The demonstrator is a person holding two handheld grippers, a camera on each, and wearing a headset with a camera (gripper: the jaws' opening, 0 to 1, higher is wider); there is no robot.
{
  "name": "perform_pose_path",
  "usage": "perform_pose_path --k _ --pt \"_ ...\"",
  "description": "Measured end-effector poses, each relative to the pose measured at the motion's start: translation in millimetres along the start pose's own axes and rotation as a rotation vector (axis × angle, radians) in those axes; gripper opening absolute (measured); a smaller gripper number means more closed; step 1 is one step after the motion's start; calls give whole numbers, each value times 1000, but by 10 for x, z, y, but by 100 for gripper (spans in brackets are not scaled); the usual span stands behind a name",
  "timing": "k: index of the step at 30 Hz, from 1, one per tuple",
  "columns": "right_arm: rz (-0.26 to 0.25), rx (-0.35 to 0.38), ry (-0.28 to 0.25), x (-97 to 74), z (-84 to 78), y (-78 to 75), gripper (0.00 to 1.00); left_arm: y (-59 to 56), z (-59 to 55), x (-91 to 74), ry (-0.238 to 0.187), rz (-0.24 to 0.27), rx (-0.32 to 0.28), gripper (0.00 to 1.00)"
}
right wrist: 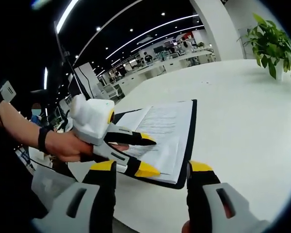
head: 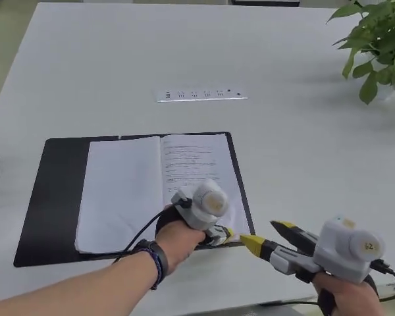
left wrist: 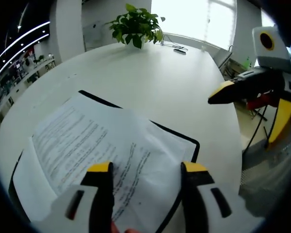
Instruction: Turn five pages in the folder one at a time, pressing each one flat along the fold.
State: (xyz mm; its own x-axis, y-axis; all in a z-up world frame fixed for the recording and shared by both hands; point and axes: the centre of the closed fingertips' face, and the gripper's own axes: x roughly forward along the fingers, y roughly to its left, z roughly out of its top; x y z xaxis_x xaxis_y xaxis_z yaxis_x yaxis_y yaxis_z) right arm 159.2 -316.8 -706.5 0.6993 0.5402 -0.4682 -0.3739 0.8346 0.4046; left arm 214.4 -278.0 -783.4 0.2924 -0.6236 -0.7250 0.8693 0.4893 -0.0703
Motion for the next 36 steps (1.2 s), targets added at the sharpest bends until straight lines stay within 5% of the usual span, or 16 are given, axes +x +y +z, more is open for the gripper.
perform_pose_path --k 12,21,36 --pt "54 75 8 439 13 -244 48 -17 -3 -18 7 -17 1 56" --pt "116 79 62 681 -73 -185 46 -23 0 -21 2 -15 -25 56" --pt "147 263 8 603 -213 -144 27 -115 -134 -203 -1 -52 -80 61"
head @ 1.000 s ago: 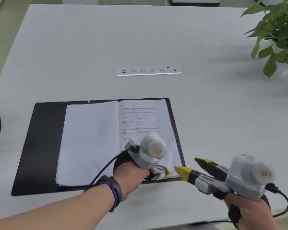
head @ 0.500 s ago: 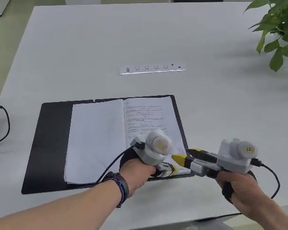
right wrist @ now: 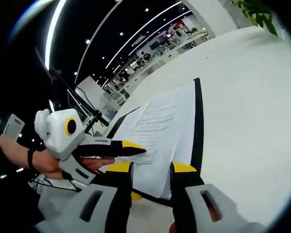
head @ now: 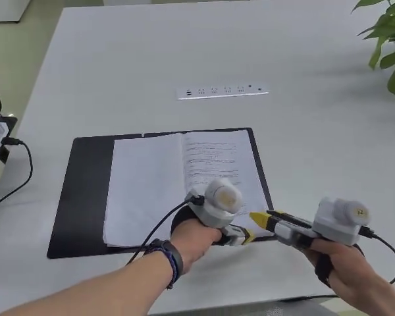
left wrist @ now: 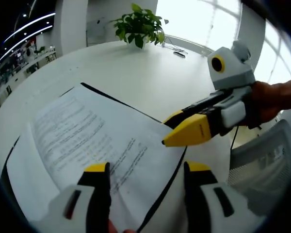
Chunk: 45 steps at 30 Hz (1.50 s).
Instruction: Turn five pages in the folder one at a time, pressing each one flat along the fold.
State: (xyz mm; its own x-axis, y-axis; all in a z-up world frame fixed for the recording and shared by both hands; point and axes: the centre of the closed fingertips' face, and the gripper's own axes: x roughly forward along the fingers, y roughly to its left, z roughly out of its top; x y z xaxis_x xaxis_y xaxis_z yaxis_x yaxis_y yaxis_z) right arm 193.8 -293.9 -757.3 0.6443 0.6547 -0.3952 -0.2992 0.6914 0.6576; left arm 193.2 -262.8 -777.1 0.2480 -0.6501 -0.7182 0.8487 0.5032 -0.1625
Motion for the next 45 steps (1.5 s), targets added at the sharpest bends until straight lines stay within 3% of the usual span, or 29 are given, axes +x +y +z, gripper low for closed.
perform_pose_path --k 6,10,14,17,25,28,37,45 --pt "9 7 -26 13 29 63 15 -59 -9 -121 -34 -12 -32 65" --pt "0 6 -49 27 99 61 10 -14 -36 -199 -40 5 -28 66" --pt "-7 2 -82 39 182 69 1 107 -28 -315 -62 33 -43 66" --pt "29 36 -115 45 243 132 0 213 -38 -392 -74 57 -73 66" --pt "36 23 -124 79 308 218 0 422 -32 -650 -124 109 -115 66" --pt "49 16 -135 88 382 308 0 530 -68 -785 -158 135 -160 66" --pt "111 -29 -155 234 529 640 0 800 -377 -1180 -176 206 -210 66" --pt "167 -35 -150 463 534 914 0 1018 -649 -1590 -197 282 -246 67"
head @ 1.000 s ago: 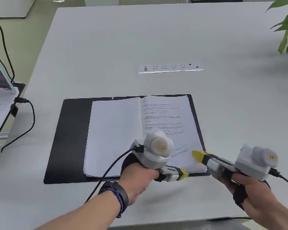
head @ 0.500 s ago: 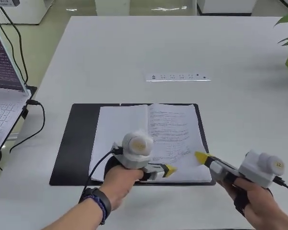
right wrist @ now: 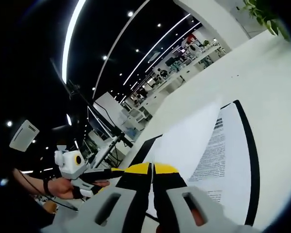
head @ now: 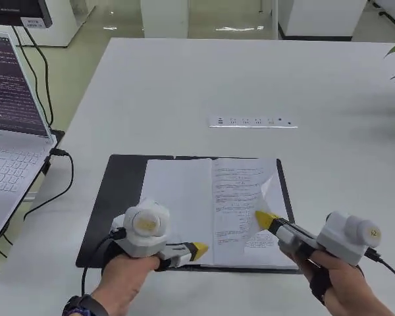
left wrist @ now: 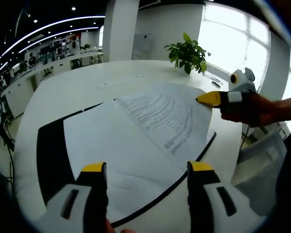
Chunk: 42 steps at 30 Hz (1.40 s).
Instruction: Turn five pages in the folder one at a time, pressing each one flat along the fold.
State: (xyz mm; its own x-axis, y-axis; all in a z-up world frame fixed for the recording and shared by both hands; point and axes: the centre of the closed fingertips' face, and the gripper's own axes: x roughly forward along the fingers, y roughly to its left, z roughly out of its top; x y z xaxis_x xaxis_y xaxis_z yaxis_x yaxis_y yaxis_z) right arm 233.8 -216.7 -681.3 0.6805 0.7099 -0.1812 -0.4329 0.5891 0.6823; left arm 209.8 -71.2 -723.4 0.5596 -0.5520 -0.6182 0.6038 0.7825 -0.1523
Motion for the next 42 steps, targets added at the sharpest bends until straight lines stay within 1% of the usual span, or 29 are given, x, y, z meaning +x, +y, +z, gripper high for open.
perform_pose_path --k 1,4,5,8,11,13,18,22,25,28,32,36,40,42 --pt "11 -2 3 37 -6 48 0 16 -6 -17 -1 3 -2 67" --pt "39 -10 12 129 -24 184 0 137 -53 -159 -11 32 -18 66" --pt "53 -14 17 167 -35 249 0 162 -66 -193 -13 39 -22 66" --pt "80 -26 27 257 -61 369 0 283 -117 -305 -24 68 -32 67" --pt "106 -30 42 338 -103 465 0 381 -141 -423 -37 90 -42 67" --pt "122 -40 61 385 -150 538 0 459 -162 -495 -41 105 -47 67" --pt "152 -38 91 509 -258 663 0 580 -167 -628 -55 130 -55 67" --pt "170 -29 122 603 -384 735 0 610 -133 -694 -82 133 -74 67" --pt "190 -32 151 677 -485 836 0 609 -120 -725 -92 136 -73 67" --pt "203 -32 171 748 -557 893 0 607 -123 -742 -99 134 -74 68" --pt "212 -12 201 851 -692 924 0 600 -134 -783 -106 119 -81 69" --pt "219 -2 218 942 -791 978 0 618 -147 -840 -111 120 -81 69" --pt "222 17 239 1056 -887 989 0 651 -200 -891 -106 117 -87 69" --pt "218 37 254 1119 -962 974 0 667 -223 -916 -103 116 -88 69"
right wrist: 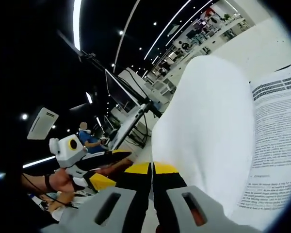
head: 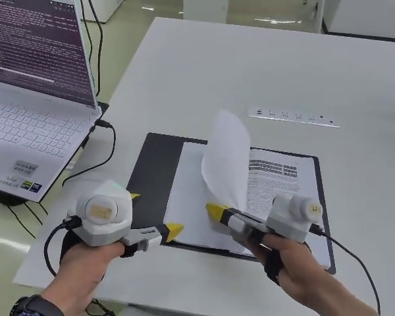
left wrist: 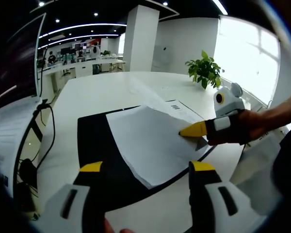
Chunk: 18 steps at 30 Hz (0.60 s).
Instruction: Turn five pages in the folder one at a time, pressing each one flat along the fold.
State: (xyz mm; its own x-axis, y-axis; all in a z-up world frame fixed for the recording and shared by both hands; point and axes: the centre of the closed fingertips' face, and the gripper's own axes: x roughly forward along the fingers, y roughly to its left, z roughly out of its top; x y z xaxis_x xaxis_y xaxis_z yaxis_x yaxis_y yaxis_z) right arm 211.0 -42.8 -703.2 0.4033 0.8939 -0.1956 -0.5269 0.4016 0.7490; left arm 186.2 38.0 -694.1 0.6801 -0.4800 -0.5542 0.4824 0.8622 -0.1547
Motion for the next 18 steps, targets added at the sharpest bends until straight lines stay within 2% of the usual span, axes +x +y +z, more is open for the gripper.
perform_pose_path --k 2,6,14,18 --pt "1 37 2 71 -47 -29 0 31 -13 -27 2 3 -2 69" --pt "4 66 8 187 -99 -19 0 108 -41 -75 1 15 -15 69" --pt "17 81 48 419 -222 28 0 219 -134 -156 1 36 -46 68" --pt "-2 88 64 458 -278 -40 0 233 -165 -183 -1 42 -58 68"
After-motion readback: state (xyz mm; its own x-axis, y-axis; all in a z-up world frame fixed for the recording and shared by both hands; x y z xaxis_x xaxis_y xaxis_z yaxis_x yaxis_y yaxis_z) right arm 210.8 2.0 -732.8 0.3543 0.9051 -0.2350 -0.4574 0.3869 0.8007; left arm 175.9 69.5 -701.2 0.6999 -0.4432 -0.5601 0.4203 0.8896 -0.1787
